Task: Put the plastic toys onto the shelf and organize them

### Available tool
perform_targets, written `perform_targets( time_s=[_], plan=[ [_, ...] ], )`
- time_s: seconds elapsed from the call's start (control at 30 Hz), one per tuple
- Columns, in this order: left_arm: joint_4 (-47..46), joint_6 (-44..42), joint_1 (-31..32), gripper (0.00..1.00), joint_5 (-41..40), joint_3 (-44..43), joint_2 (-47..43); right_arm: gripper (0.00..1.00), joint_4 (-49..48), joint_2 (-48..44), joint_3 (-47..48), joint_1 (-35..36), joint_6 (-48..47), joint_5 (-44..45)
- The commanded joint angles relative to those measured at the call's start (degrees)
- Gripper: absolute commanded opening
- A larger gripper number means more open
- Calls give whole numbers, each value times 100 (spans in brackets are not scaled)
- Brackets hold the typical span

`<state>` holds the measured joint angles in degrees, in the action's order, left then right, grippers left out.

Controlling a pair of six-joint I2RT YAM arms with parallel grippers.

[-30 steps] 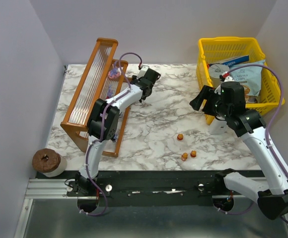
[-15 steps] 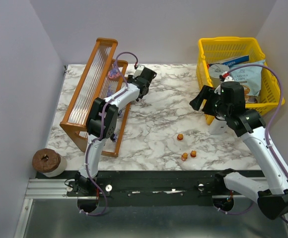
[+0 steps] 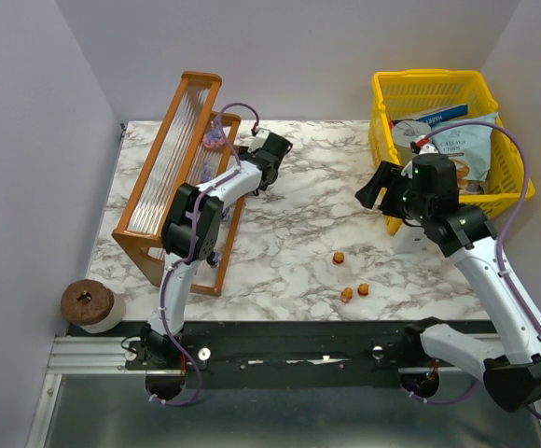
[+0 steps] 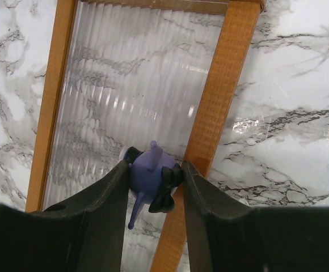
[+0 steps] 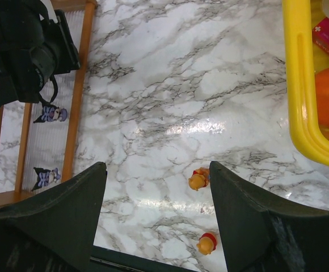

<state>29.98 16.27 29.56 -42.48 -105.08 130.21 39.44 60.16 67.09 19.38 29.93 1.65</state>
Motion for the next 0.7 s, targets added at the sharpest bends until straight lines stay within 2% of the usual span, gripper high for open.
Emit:
perform_targets(
  time_s=[0.0, 0.67],
  plan=[
    [-194, -54, -73, 4, -402, 58, 118, 80, -121, -4, -73, -30, 4, 28],
    [-308, 16, -73, 31, -375, 339, 39, 80, -112, -40, -170, -30, 30, 55]
  ],
)
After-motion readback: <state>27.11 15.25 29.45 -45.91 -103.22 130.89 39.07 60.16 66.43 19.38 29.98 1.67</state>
